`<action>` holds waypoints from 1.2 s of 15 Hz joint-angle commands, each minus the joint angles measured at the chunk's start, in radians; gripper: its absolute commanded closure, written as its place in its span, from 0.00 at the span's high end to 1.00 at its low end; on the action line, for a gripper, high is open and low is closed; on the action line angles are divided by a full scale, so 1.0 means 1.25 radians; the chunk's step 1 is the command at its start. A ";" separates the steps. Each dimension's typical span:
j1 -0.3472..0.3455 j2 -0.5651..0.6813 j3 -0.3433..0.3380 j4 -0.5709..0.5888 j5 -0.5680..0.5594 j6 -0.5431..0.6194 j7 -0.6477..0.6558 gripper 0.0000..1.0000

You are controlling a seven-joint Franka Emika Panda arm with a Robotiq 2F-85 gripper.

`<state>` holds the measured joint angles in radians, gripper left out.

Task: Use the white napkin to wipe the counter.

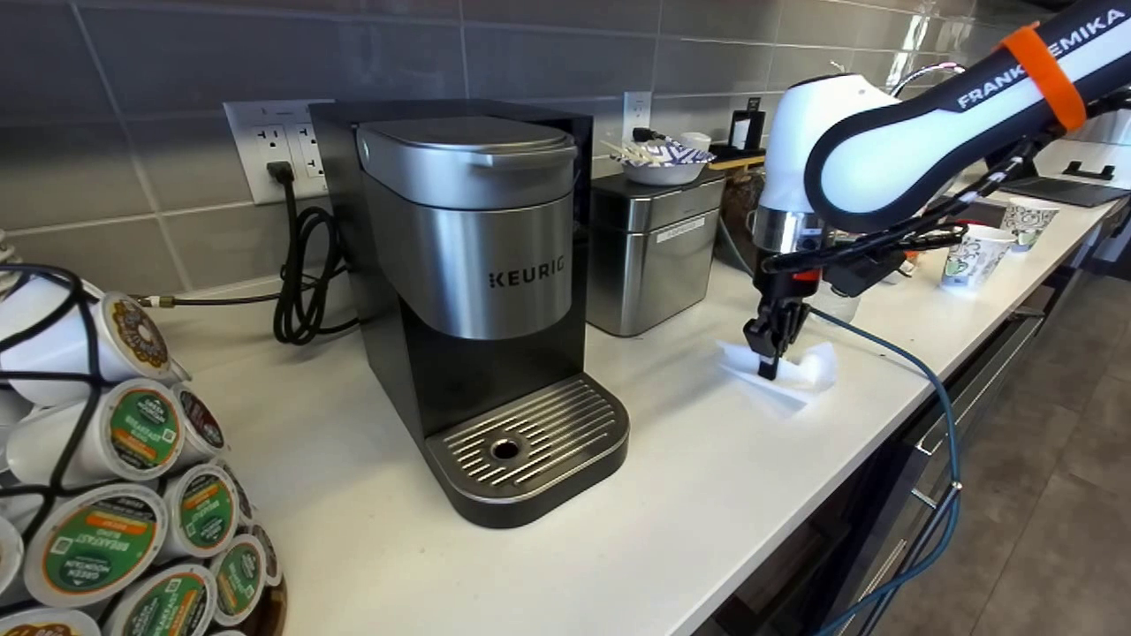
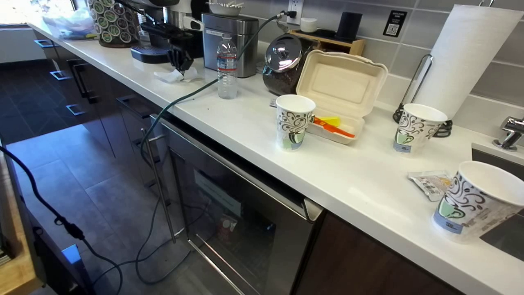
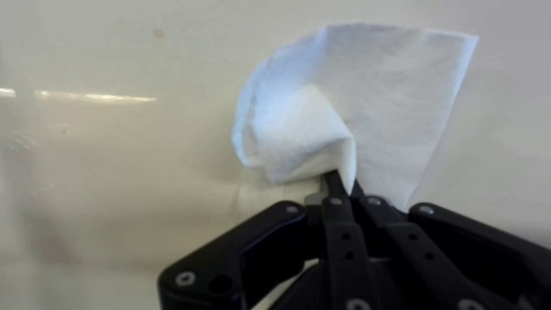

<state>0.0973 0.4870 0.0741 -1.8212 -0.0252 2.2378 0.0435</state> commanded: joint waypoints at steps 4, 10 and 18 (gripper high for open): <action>0.053 0.005 0.016 0.019 -0.038 -0.076 -0.008 0.02; 0.061 0.024 0.035 0.031 -0.020 -0.036 -0.021 0.00; 0.063 0.136 0.078 0.087 0.032 0.280 -0.066 0.00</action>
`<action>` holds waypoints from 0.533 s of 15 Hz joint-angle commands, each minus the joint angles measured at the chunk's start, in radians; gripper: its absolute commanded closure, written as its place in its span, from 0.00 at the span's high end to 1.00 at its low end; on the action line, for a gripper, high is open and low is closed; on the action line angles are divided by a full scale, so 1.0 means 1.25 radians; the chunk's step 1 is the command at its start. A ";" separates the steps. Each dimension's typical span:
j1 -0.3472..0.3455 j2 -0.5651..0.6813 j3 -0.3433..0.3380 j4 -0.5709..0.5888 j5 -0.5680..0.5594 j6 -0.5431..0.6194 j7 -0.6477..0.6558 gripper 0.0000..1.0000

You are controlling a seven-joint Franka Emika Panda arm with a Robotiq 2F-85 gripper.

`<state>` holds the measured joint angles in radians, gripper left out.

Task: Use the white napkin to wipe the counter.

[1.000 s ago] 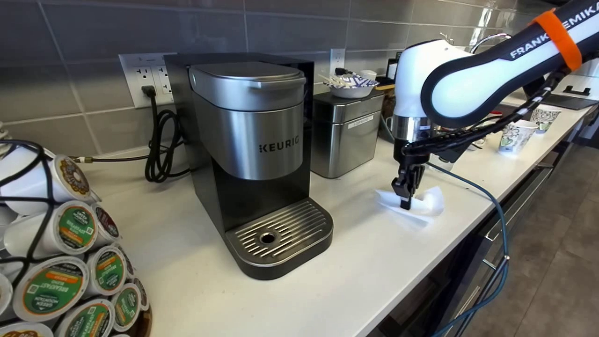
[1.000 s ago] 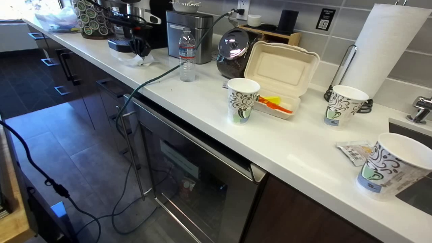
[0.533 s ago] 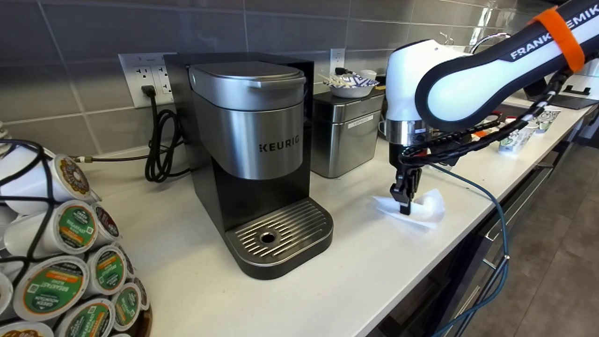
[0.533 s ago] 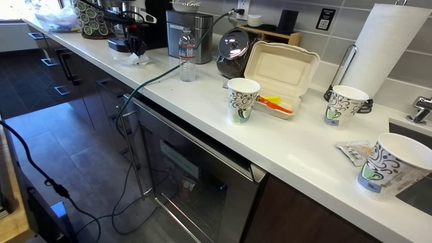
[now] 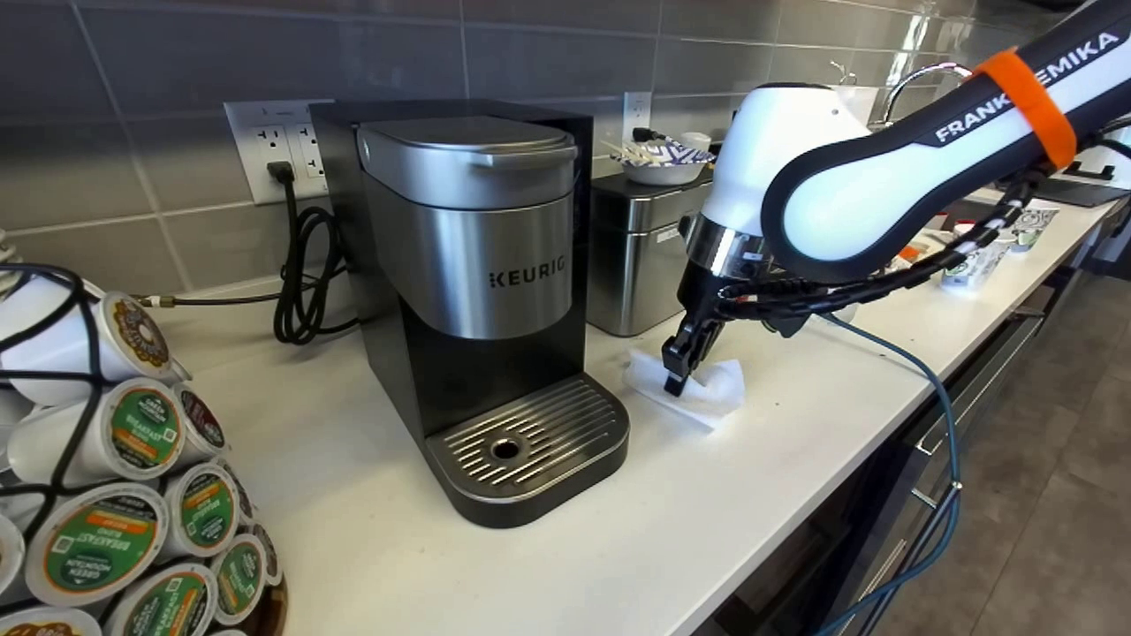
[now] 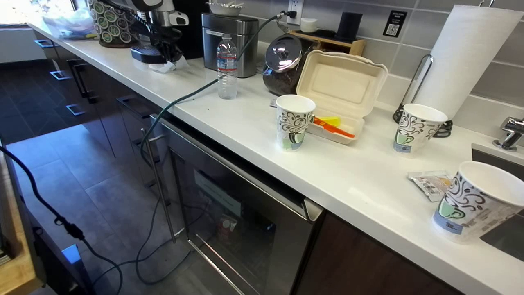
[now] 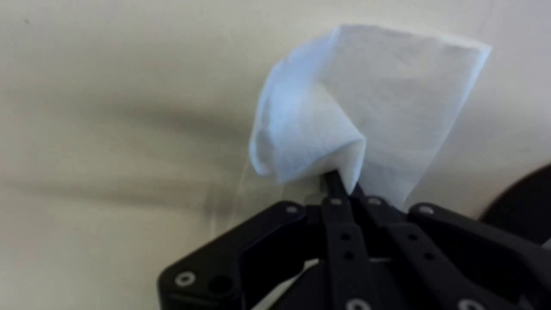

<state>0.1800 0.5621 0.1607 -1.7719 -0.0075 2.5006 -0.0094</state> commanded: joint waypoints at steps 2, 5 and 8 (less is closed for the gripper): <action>-0.001 0.098 -0.004 0.072 0.012 0.120 -0.005 0.00; 0.001 0.129 -0.036 0.110 0.017 0.209 0.052 0.00; 0.022 0.161 -0.099 0.139 0.004 0.294 0.126 0.00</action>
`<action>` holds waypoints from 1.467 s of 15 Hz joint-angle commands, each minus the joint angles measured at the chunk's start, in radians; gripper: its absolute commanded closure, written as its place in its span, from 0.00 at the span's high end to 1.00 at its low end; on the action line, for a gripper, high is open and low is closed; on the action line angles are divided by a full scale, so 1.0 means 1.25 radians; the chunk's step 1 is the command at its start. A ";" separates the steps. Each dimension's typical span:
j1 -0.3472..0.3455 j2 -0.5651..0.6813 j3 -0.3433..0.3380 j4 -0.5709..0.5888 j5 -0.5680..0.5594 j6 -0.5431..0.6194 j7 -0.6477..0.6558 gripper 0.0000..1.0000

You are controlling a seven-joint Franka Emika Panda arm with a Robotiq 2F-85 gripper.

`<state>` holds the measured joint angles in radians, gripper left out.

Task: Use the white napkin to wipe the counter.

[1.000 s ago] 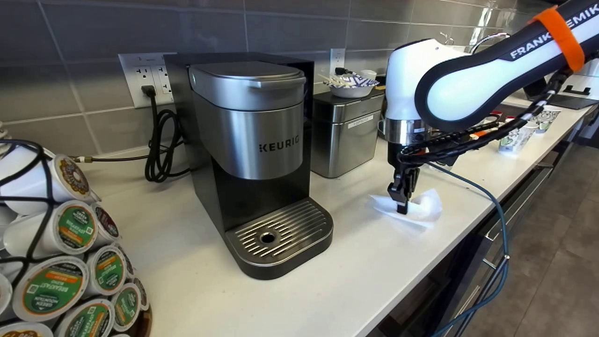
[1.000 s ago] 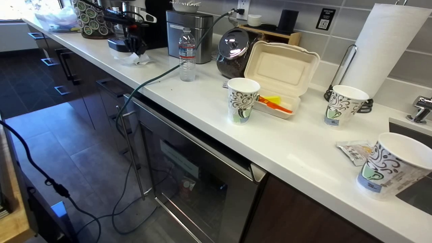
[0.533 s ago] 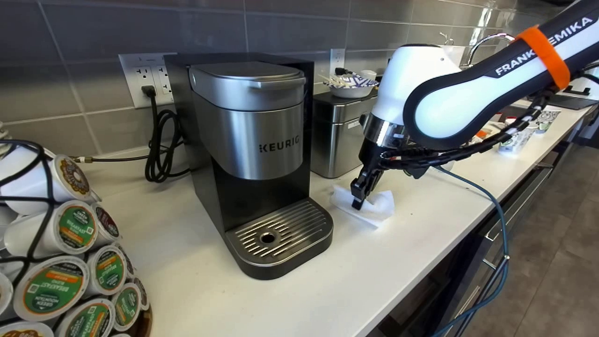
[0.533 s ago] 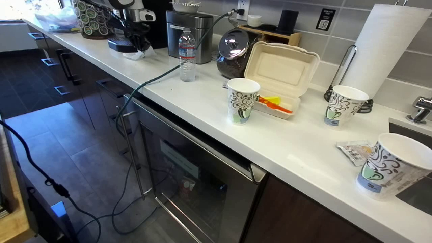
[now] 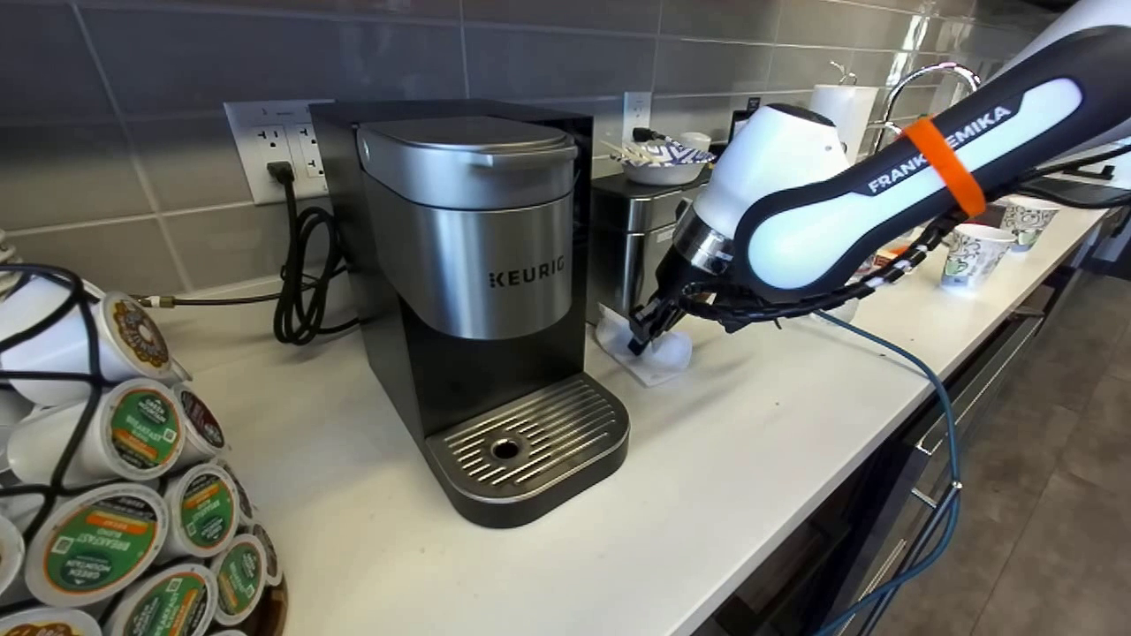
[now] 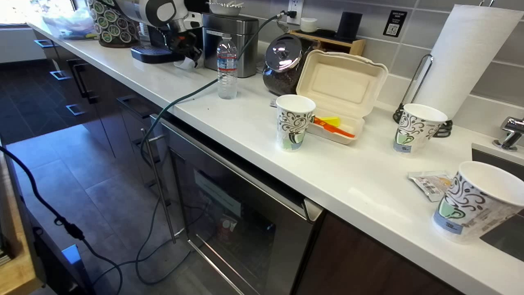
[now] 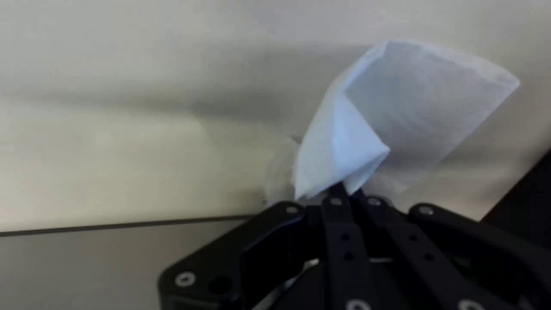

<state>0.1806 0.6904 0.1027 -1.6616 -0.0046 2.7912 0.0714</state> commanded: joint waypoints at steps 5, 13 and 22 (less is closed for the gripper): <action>0.065 0.079 -0.170 0.079 -0.006 0.090 0.168 0.00; 0.060 0.023 -0.210 0.034 0.001 -0.048 0.218 0.00; -0.003 0.043 -0.013 0.059 0.016 -0.157 0.042 0.00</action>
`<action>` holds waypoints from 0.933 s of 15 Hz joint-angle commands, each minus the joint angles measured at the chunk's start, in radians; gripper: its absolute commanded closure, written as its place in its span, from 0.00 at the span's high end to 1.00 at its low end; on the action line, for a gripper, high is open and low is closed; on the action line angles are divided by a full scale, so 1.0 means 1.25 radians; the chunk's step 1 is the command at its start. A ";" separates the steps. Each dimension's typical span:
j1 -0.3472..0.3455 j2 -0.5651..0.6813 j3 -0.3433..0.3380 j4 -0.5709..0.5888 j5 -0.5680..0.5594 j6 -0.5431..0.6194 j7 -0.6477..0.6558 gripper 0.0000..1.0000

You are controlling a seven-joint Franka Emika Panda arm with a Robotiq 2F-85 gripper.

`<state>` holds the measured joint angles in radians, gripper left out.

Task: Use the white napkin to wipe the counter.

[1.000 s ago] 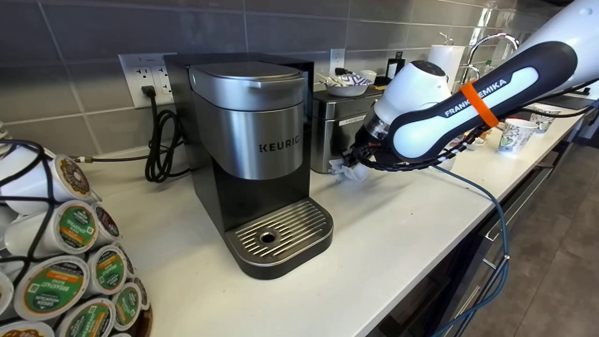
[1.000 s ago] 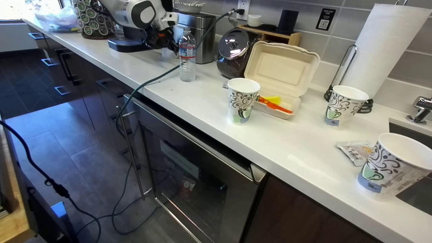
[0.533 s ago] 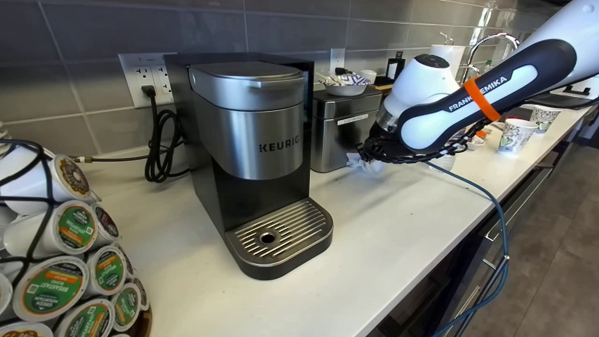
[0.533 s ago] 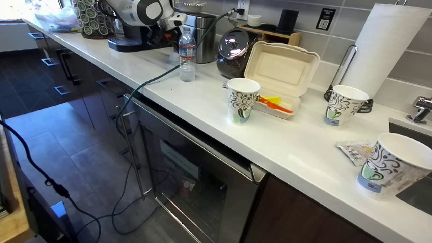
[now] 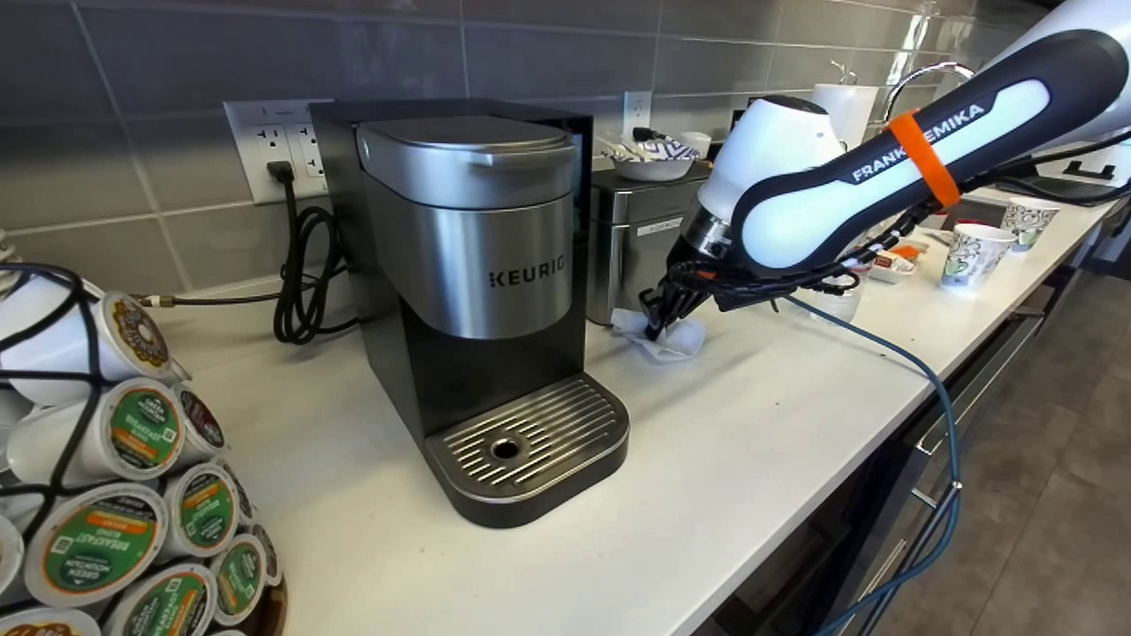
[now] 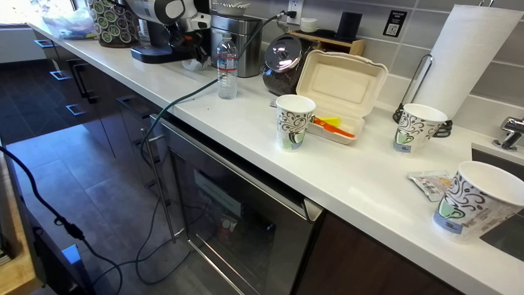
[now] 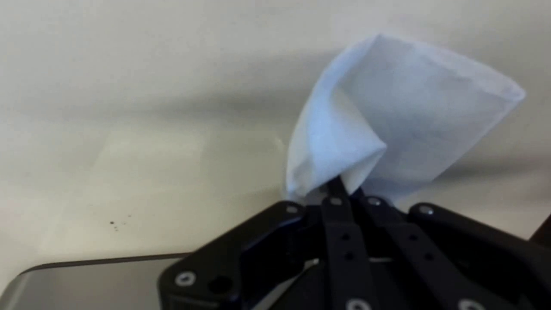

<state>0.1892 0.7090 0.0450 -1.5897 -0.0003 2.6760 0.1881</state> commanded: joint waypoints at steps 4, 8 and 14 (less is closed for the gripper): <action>-0.046 -0.008 0.100 -0.029 0.037 -0.116 -0.166 0.00; -0.028 -0.037 0.033 -0.024 -0.009 -0.172 -0.116 0.00; -0.015 -0.063 -0.108 -0.068 -0.042 -0.020 0.053 0.00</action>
<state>0.1518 0.6687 -0.0116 -1.6041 -0.0123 2.5667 0.1394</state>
